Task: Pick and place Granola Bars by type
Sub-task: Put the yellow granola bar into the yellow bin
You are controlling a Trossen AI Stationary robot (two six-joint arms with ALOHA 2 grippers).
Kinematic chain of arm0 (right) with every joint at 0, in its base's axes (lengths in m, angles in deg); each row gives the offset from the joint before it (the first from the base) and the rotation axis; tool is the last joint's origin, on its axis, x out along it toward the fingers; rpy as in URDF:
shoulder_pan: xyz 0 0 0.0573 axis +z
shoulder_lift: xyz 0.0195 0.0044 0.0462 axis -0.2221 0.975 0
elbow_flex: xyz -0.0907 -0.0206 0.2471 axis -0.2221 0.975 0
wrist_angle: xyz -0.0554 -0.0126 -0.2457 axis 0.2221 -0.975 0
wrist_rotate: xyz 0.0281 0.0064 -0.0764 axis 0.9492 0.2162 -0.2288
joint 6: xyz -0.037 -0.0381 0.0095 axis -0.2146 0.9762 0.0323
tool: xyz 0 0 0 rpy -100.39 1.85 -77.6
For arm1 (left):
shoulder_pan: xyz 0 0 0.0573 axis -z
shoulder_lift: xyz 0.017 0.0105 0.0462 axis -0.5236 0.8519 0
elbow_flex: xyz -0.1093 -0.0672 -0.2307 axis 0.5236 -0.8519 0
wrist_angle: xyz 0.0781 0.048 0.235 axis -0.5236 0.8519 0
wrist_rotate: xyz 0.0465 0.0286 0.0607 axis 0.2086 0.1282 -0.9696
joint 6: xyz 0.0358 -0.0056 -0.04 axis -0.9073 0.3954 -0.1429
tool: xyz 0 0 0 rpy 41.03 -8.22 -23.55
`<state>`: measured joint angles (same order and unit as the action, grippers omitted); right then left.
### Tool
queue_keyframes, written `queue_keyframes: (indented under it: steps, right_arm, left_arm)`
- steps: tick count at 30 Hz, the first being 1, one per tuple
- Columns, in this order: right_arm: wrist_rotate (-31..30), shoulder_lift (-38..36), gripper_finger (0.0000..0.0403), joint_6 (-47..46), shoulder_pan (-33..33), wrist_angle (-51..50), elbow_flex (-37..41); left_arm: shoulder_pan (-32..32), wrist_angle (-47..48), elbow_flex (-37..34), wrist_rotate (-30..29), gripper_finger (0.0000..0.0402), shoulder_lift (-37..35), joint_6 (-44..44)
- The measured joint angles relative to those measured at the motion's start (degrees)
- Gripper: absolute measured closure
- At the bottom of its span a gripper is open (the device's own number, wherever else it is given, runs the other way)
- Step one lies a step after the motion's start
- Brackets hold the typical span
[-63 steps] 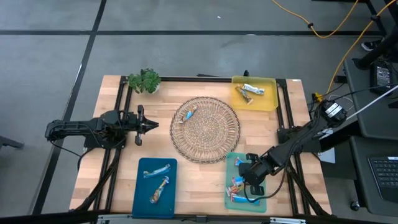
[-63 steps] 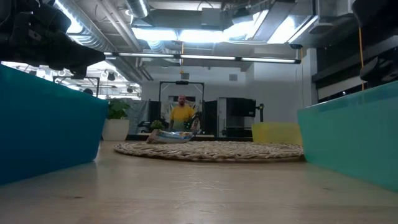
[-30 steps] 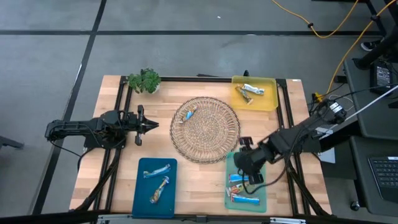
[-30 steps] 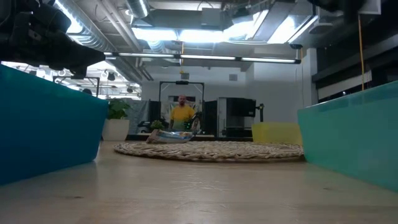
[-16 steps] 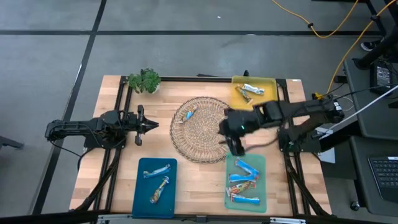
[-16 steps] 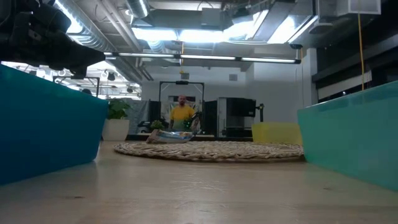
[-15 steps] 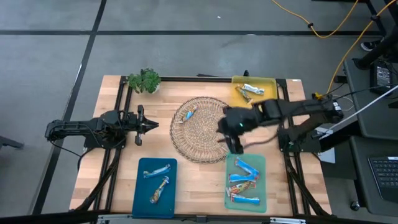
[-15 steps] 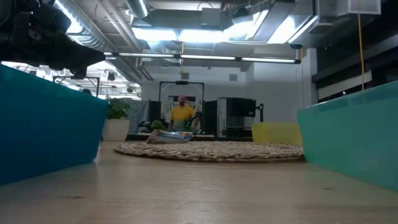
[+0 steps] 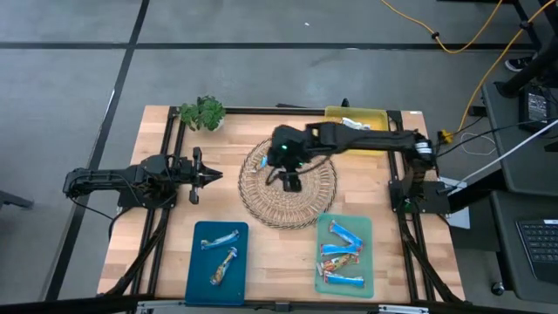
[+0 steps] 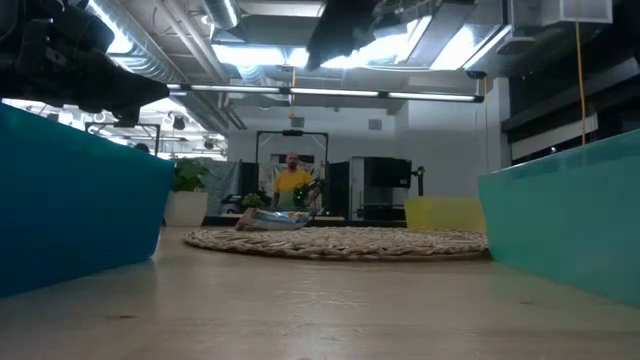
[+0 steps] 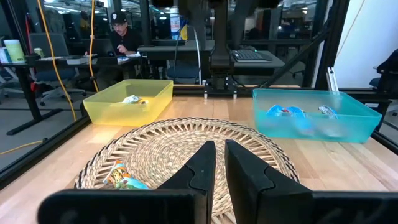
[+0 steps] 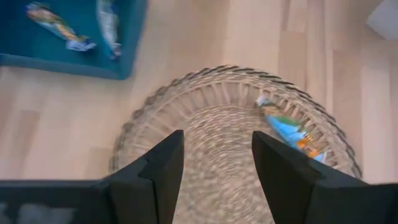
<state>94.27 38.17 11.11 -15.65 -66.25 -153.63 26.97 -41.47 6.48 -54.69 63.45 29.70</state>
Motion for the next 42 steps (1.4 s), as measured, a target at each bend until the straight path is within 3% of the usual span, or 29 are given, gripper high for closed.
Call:
queue_keyframes:
  steps: [9, 18, 22, 33, 42]
  right_arm:
    - [5.52, 7.95, 0.0201, 4.62, -4.87, 0.54, -4.89]
    - [7.48, 12.51, 0.0101, 9.9, -8.99, 2.84, -4.96]
    - [7.44, 15.58, 0.0074, 12.13, -9.78, 4.38, -4.96]
    - [4.56, 22.91, 0.0075, 14.59, -11.8, 10.84, -4.93]
    - [7.79, 26.48, 0.0076, 14.63, -12.96, 12.37, -4.92]
  left_arm:
    - [0.0, 0.0, 0.0, 0.01, 0.037, 0.0, 0.0]
    - [-0.01, 0.0, -0.01, 0.0, 0.037, 0.01, -0.01]
    - [0.0, 0.0, 0.0, 0.0, 0.037, 0.0, -0.01]
    - [0.0, 0.0, 0.01, 0.0, 0.037, 0.01, 0.01]
    - [0.0, 0.0, -0.01, 0.0, 0.037, -0.01, -0.01]
